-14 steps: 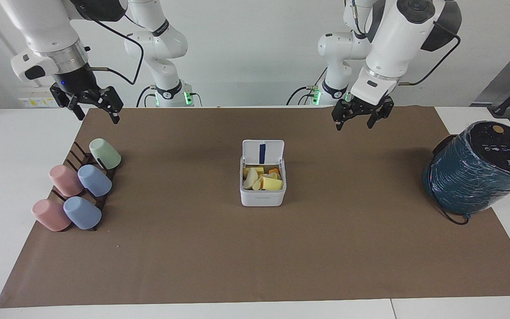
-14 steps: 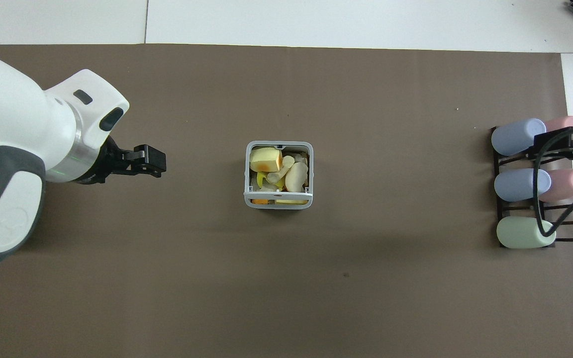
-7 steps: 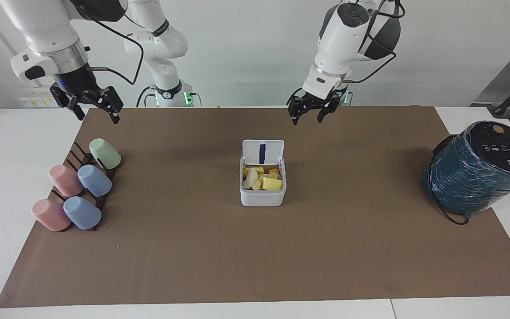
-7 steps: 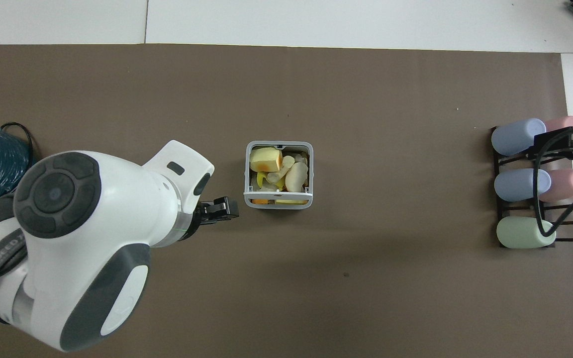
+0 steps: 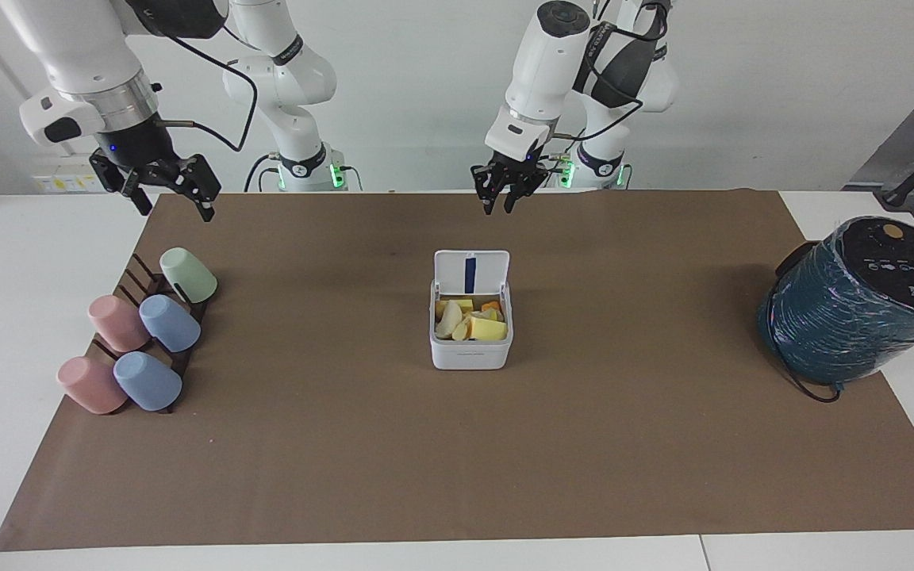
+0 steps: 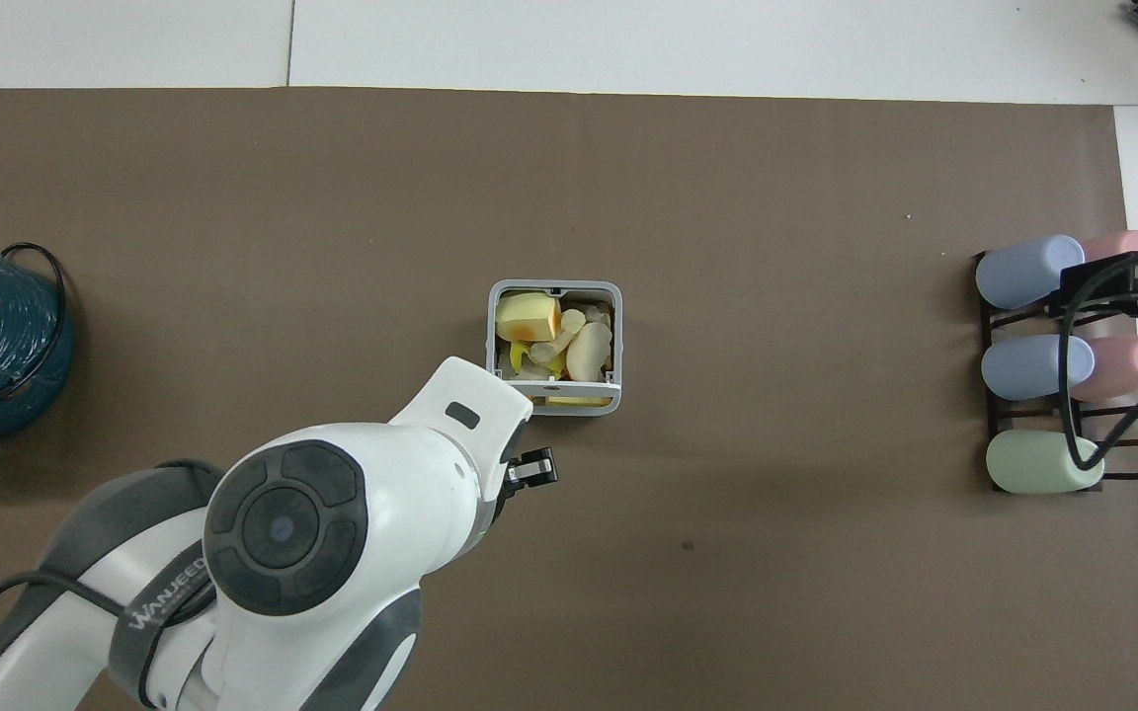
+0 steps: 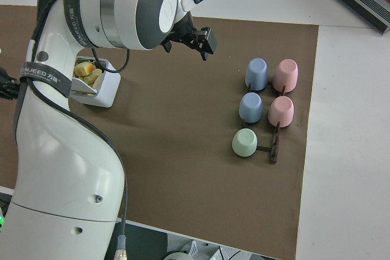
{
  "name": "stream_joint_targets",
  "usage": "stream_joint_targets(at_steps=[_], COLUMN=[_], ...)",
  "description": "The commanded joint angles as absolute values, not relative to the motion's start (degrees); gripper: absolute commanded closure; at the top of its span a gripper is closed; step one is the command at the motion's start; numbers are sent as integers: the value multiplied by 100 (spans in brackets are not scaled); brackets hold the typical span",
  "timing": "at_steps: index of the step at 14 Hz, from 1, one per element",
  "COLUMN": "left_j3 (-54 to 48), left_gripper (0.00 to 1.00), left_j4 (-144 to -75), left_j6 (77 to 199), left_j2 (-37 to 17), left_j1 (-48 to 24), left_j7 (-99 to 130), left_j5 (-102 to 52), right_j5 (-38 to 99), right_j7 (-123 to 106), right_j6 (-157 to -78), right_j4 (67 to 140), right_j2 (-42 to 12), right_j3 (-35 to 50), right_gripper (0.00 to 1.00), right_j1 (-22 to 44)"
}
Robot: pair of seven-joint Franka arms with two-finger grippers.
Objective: Close trash can lid
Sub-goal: 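Reach the left gripper to the bin's lid edge nearest the robot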
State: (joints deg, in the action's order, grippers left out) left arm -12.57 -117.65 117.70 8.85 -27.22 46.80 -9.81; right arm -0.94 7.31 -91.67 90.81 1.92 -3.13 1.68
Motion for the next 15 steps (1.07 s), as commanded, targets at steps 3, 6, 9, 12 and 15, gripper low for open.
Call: stream_joint_targets(at_steps=[3, 6, 9, 12, 15], left_j3=[-1160, -1151, -1151, -1143, -1143], left_gripper=[86, 96, 98, 100, 100], left_j4=[-11971, -11979, -11971, -11936, -11909], left_j6=[12514, 13147, 13612, 14271, 15001], left_j2=[669, 370, 212, -43, -316], left_j1=[-2865, -2927, -2874, -2804, -2699], left_j7=[4851, 5088, 5106, 5255, 5388], left_j5=[-1081, -1081, -1081, -1081, -1081], right_j5=[9, 9, 9, 9, 9], right_j7=[606, 606, 606, 606, 606], right_j6=[-9114, -9114, -9114, -9114, -9114], right_j4=[9229, 9229, 9229, 9229, 9229], right_j2=[343, 343, 343, 343, 343], right_j3=[-290, -290, -290, -290, -290], right_gripper=[0, 0, 0, 0, 0], right_j1=[123, 114, 123, 123, 114])
